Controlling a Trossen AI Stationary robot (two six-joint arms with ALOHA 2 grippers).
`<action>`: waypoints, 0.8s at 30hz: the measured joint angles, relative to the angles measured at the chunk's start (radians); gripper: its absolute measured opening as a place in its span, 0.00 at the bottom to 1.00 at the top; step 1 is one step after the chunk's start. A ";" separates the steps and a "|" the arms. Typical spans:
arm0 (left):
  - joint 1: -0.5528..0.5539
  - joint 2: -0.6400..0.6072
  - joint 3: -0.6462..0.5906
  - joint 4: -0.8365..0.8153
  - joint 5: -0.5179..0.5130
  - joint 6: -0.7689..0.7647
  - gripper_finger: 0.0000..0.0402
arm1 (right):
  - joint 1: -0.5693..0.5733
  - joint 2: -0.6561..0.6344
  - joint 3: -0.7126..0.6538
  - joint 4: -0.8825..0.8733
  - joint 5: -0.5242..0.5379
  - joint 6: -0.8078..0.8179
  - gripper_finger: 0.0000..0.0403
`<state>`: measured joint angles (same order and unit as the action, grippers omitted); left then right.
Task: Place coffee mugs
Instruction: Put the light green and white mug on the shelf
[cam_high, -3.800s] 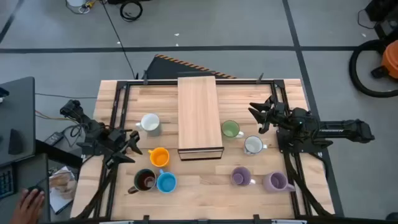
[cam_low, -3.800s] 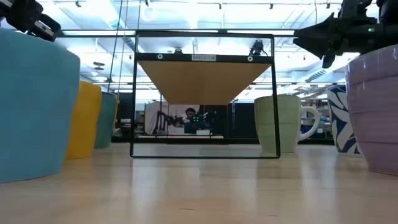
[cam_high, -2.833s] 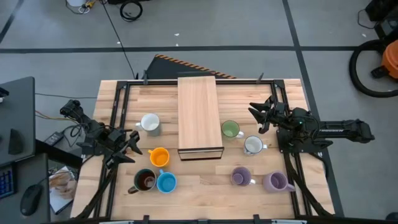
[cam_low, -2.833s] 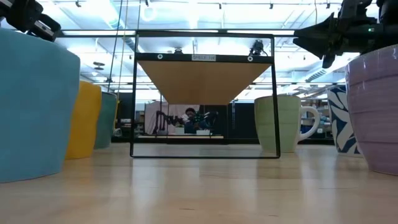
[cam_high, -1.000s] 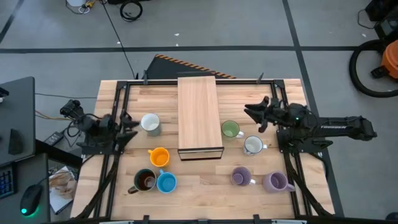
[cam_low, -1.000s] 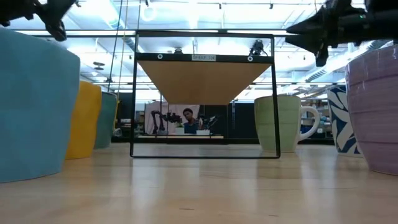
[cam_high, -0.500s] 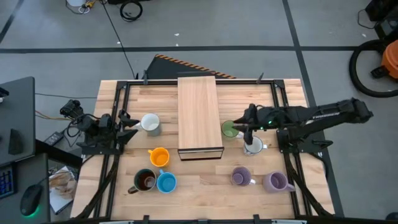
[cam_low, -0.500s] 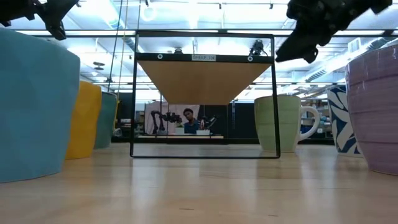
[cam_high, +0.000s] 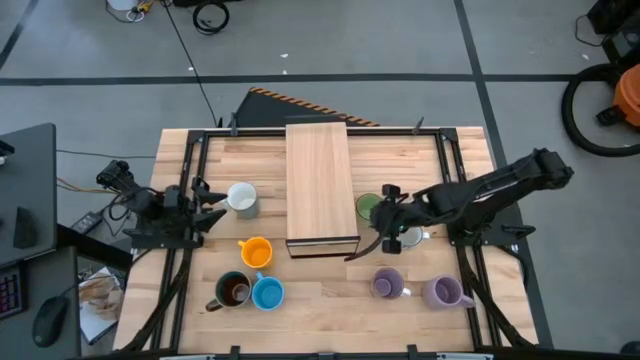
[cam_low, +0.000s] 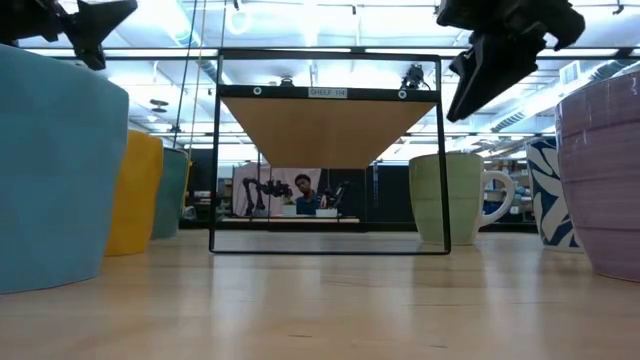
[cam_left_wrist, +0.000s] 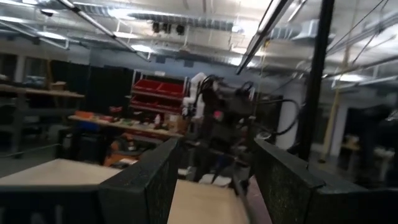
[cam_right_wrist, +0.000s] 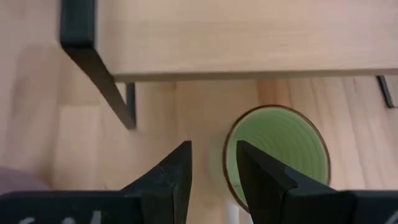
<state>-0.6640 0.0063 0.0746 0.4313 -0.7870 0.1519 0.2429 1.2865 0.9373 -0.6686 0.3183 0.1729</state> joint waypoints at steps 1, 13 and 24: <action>0.000 0.000 0.000 -0.008 -0.012 0.001 0.52 | 0.001 0.016 0.015 -0.021 0.010 0.005 0.33; 0.000 0.000 0.000 0.005 -0.093 0.076 0.52 | -0.001 0.138 0.167 -0.215 0.024 0.049 0.52; 0.000 0.000 0.000 -0.016 -0.093 0.057 0.52 | -0.005 0.138 0.158 -0.254 0.038 -0.004 0.50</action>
<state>-0.6640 0.0063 0.0746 0.4154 -0.8795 0.2093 0.2376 1.4246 1.0957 -0.9230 0.3563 0.1693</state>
